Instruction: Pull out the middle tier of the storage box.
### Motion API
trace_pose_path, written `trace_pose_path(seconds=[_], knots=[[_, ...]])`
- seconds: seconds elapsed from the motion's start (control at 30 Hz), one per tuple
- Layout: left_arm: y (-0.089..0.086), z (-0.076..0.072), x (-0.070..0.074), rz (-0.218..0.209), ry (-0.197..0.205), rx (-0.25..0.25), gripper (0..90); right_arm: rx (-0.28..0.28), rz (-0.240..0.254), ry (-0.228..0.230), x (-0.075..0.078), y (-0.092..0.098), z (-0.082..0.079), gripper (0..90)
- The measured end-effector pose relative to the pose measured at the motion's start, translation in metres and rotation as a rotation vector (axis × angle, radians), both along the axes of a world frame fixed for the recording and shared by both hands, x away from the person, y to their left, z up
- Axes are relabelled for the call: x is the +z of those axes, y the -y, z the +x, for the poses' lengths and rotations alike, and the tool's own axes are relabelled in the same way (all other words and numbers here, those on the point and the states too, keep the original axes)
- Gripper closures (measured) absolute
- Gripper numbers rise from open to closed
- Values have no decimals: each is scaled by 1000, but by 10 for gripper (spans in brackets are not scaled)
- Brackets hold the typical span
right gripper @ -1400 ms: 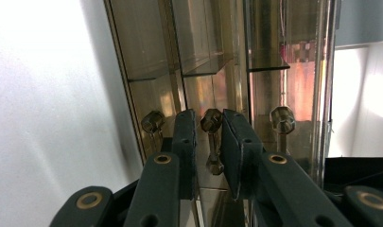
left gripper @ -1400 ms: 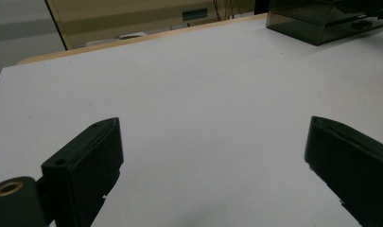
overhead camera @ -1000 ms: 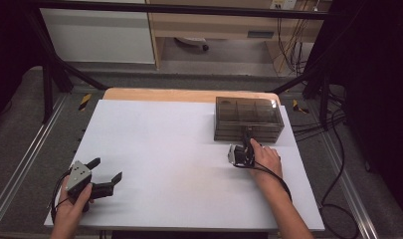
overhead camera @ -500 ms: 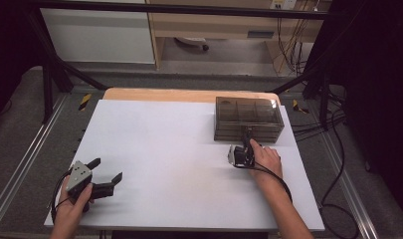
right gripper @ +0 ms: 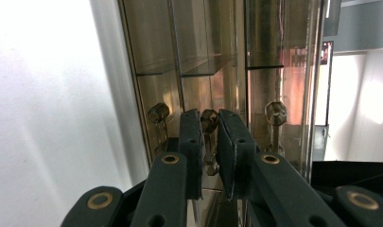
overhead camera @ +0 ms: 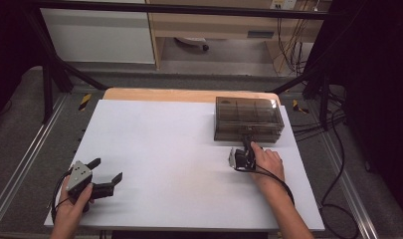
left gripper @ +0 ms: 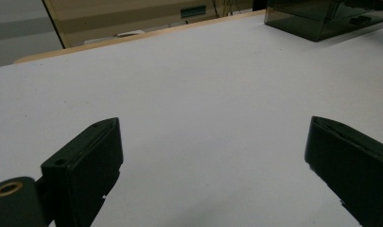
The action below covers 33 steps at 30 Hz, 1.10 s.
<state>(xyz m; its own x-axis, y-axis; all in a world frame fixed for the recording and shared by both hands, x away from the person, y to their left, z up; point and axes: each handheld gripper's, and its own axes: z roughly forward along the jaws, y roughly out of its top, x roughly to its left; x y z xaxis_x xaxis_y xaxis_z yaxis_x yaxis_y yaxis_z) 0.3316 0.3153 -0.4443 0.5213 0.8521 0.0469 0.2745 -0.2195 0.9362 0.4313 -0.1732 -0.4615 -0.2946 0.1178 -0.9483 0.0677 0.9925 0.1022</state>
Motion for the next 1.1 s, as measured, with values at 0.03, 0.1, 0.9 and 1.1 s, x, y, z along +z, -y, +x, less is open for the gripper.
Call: trace_pose_path(seconds=[0.03,0.1,0.9,1.1], knots=[[0,0,0,1,0,0,53,-1,3,-1,0,0,-2,807],[0,0,0,0,0,-1,53,-4,4,-1,-1,0,-6,807],[2,-1,0,13,-2,-10,51,60,362,-206,44,-13,-23,483],[1,-1,0,12,-2,-11,52,117,546,-394,61,-11,-5,543]])
